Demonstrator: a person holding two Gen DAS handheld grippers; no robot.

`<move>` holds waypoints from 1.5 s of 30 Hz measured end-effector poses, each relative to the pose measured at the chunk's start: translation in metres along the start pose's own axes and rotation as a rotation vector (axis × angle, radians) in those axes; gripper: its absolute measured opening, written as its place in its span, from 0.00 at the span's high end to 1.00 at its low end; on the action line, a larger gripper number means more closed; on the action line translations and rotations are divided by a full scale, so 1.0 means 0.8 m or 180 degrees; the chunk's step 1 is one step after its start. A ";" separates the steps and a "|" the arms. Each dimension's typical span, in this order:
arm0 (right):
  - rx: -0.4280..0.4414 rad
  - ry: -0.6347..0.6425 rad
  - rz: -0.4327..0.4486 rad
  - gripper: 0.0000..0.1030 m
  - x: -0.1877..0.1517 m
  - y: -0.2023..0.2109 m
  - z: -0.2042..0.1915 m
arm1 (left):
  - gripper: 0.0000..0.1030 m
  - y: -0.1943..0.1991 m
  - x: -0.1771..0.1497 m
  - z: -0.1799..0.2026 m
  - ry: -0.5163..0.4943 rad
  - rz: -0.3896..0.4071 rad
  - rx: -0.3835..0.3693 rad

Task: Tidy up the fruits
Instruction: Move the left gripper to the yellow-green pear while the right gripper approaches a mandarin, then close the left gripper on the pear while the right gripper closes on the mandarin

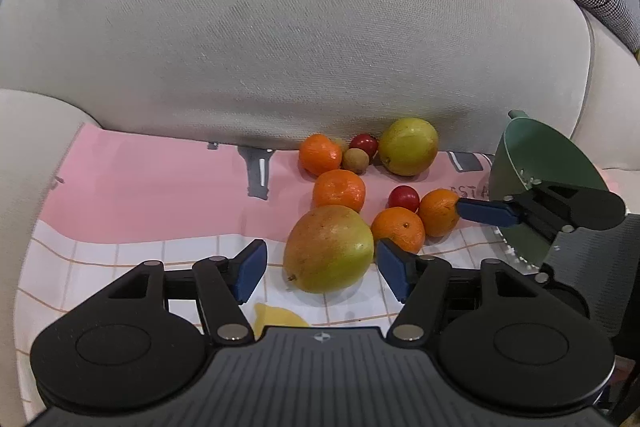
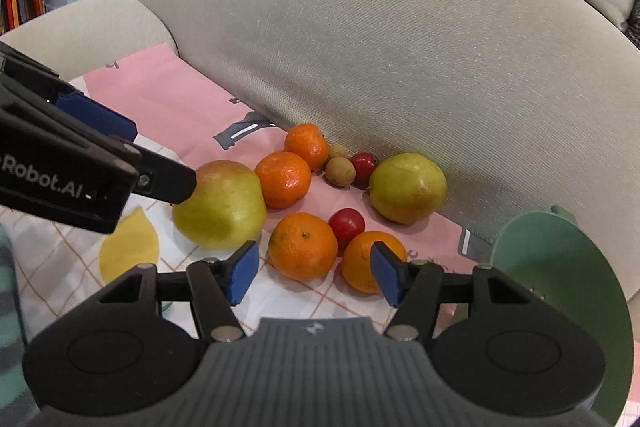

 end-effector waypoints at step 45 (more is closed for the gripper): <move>-0.0044 0.0745 0.0086 0.57 -0.025 -0.006 -0.021 | 0.23 -0.080 -0.033 0.007 0.0303 -0.0459 0.0005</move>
Point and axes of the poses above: each gripper's, at about its wrist camera, not at the fingertips, and y roughly against the way its jaws point, z to its right, x to its top, the point moved 9 cm from there along -y, roughly the way its jaws point, and after that the axes turned 10 degrees about z, right-handed, at the moved point
